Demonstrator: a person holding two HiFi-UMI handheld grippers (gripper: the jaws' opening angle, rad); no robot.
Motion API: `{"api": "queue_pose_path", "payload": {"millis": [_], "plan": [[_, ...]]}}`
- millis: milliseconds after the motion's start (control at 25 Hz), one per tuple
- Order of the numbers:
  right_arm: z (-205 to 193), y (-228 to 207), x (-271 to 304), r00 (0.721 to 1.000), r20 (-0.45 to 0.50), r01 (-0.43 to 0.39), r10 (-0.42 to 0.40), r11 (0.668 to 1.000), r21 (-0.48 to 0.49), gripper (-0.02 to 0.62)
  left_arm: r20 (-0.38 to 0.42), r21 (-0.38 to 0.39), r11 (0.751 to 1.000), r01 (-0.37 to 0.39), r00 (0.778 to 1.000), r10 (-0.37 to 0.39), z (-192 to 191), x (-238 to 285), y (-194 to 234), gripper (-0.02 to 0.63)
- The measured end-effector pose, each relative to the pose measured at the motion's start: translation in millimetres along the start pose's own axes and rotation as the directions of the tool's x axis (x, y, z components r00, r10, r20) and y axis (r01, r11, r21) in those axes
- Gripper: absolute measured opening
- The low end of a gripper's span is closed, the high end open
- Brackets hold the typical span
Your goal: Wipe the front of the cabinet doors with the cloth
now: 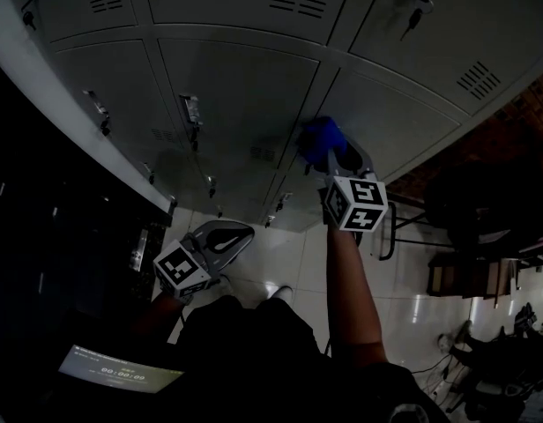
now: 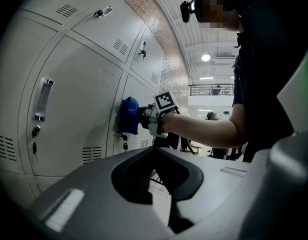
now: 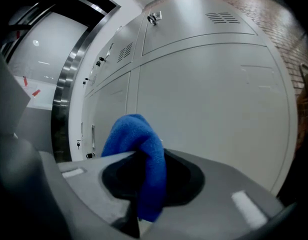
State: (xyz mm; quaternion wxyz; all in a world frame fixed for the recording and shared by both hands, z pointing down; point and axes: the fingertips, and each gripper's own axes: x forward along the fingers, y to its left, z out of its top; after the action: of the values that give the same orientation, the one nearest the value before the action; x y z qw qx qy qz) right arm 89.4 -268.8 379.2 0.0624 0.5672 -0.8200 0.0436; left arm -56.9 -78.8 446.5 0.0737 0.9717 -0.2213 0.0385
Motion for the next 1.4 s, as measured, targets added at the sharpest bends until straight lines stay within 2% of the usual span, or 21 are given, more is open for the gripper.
{"api": "queue_pose_path", "payload": {"millis": [280,480,880,1240,1400], "plan": [[-7,-45,-22,0.998,-0.015,0.053,-0.053,0.999,-0.002,0.072,0.005,0.007,0.999,0.041,0.999,-0.041,5,21,-11,0.003],[-12,-87,-45,0.993,-0.023,0.118,-0.118,0.993,0.006,0.072,-0.001,0.007,0.998,0.069,0.998,-0.069,6,38,-23,0.003],[-23,-181,-97,0.96,-0.034,0.279,-0.278,0.96,0.026,0.072,-0.014,0.01,0.994,0.105,0.994,-0.105,3,67,-41,0.003],[-35,-218,-118,0.934,-0.042,0.356,-0.354,0.933,0.054,0.072,-0.024,0.011,0.994,0.106,0.994,-0.106,2,75,-50,0.003],[-40,-216,-125,0.93,-0.044,0.367,-0.365,0.928,0.059,0.072,-0.021,0.006,0.994,0.108,0.994,-0.108,0,72,-52,0.003]]}}
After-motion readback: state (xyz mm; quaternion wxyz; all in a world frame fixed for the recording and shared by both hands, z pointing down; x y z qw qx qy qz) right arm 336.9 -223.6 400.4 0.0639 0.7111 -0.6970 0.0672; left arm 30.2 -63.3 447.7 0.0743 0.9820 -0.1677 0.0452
